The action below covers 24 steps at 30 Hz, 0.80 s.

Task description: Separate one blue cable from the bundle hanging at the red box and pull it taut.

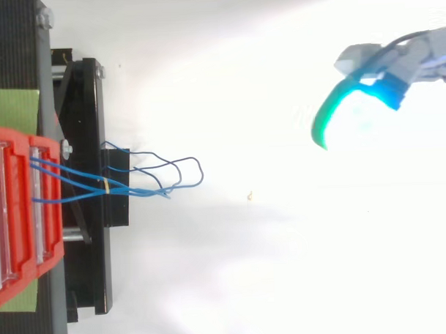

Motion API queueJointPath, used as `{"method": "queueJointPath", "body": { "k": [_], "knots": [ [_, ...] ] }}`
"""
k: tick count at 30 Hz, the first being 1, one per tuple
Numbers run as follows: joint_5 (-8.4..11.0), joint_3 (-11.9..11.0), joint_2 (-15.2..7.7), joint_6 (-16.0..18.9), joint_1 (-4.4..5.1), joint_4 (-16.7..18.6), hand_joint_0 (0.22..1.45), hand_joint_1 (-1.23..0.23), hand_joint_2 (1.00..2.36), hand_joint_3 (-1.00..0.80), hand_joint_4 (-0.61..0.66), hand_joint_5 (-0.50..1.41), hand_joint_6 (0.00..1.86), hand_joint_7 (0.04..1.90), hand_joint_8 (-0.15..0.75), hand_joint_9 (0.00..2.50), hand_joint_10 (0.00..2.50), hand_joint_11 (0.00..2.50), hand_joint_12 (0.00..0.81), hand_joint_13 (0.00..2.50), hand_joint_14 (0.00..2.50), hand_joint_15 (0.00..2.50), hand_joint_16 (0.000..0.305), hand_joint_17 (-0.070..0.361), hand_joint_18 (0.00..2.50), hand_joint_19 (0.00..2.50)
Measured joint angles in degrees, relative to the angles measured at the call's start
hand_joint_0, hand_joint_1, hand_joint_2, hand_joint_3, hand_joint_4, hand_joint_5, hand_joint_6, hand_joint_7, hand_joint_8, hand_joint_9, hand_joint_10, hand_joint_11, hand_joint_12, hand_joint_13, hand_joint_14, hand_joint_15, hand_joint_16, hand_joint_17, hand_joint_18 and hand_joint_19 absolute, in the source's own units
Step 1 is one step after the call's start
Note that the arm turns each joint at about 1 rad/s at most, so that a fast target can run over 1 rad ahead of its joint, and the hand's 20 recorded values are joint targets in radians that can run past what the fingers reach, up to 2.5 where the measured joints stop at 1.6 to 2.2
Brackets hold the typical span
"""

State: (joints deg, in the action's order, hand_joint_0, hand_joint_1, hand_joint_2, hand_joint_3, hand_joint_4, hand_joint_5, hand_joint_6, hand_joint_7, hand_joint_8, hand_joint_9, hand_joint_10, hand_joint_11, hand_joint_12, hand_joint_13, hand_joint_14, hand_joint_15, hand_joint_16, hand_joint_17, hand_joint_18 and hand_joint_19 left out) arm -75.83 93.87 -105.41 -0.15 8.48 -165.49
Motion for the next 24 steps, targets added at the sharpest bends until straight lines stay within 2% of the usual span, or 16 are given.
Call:
{"method": "queueJointPath", "body": {
  "k": [3,8,11,15,18,21,24],
  "knots": [
    [0.28,-1.6,-2.7,0.0,-0.15,1.7,0.56,-0.76,1.00,-0.50,0.12,-0.30,0.50,0.75,0.209,0.00,0.00,0.00,0.300,0.00,0.00,0.01,0.032,0.072,0.00,0.00],
    [0.40,-4.5,-6.4,-0.1,-0.48,2.0,0.56,-0.78,1.00,-0.50,0.13,-0.29,0.50,0.76,0.213,0.00,0.00,0.00,0.294,0.00,0.00,0.02,0.031,0.069,0.00,0.00],
    [1.60,-5.3,-7.6,-0.9,-0.37,2.9,0.56,-0.78,1.00,-0.50,0.13,-0.29,0.50,0.76,0.216,0.00,0.00,0.00,0.292,0.00,0.00,0.02,0.031,0.069,0.00,0.00],
    [4.50,-5.6,-8.3,-2.8,-0.11,4.9,0.55,-0.78,1.00,-0.50,0.15,-0.28,0.50,0.76,0.231,0.01,0.00,0.00,0.298,0.03,0.00,0.00,0.031,0.070,0.00,0.00],
    [5.95,-5.6,-8.7,-4.7,0.08,6.2,0.54,-0.76,1.00,-0.50,0.16,-0.28,0.50,0.77,0.236,0.02,0.00,0.00,0.297,0.04,0.00,0.00,0.031,0.070,0.00,0.00],
    [6.43,-6.0,-10.1,-5.7,0.20,7.2,0.54,-0.76,1.00,-0.50,0.17,-0.28,0.50,0.77,0.238,0.03,0.00,0.00,0.297,0.05,0.00,0.00,0.031,0.069,0.00,0.00],
    [6.54,-7.4,-11.9,-5.8,0.24,7.6,0.54,-0.75,1.00,-0.50,0.17,-0.28,0.50,0.77,0.241,0.04,0.00,0.00,0.296,0.06,0.00,0.00,0.030,0.068,0.00,0.00]
  ]
}}
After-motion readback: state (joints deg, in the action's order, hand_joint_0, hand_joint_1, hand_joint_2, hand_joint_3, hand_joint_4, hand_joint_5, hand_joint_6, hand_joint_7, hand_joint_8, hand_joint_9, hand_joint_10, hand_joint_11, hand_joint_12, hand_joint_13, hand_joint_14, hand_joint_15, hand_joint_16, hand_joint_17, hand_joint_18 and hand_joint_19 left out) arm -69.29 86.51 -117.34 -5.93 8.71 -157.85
